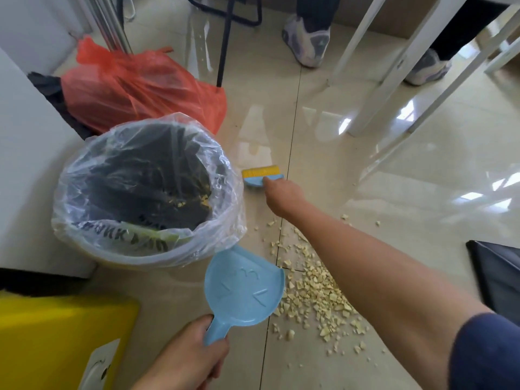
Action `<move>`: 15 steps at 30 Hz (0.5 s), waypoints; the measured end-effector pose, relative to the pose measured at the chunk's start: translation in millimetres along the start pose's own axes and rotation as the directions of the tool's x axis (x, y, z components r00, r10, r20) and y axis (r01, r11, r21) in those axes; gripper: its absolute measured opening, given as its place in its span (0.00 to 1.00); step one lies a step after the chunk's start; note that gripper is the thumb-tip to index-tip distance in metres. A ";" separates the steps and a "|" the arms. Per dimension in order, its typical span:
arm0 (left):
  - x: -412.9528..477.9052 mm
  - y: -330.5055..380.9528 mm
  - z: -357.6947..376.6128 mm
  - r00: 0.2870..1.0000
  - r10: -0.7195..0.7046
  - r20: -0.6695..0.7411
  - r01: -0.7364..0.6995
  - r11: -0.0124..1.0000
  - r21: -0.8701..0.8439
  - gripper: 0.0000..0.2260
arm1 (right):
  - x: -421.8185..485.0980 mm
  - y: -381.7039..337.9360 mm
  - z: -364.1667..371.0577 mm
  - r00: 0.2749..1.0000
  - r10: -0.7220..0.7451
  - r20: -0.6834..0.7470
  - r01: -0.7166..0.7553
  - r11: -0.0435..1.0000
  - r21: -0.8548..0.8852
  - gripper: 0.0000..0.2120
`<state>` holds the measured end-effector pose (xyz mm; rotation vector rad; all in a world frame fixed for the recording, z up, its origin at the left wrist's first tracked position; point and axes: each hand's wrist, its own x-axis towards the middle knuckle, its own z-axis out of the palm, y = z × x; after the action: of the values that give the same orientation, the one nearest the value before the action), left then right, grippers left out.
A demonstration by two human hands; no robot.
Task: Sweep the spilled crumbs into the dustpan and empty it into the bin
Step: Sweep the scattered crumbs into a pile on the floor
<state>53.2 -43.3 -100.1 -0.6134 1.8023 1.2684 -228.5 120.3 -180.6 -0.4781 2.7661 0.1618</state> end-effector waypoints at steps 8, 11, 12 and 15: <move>-15.0 -4.8 1.7 0.999 0.037 -0.035 -0.031 0.987 0.155 0.05 | -124.1 7.1 32.8 0.957 -0.256 0.133 0.263 0.964 -0.041 0.21; -20.7 -5.0 0.0 0.999 0.037 -0.031 -0.031 0.983 0.183 0.02 | -161.4 20.2 36.3 0.942 -0.270 0.199 0.287 0.956 -0.061 0.16; -21.9 -4.1 0.8 0.999 0.033 -0.036 -0.026 0.983 0.181 0.02 | -174.5 24.5 35.9 0.939 -0.261 0.224 0.281 0.958 -0.062 0.14; -24.9 -0.8 14.2 0.996 0.036 -0.084 -0.025 0.992 0.127 0.03 | -204.5 35.4 26.8 0.923 -0.266 0.279 0.292 0.955 -0.054 0.13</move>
<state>72.1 -32.2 -81.6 -0.5791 1.9528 1.1530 -50.7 220.7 -134.8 -0.8063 2.4019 0.2687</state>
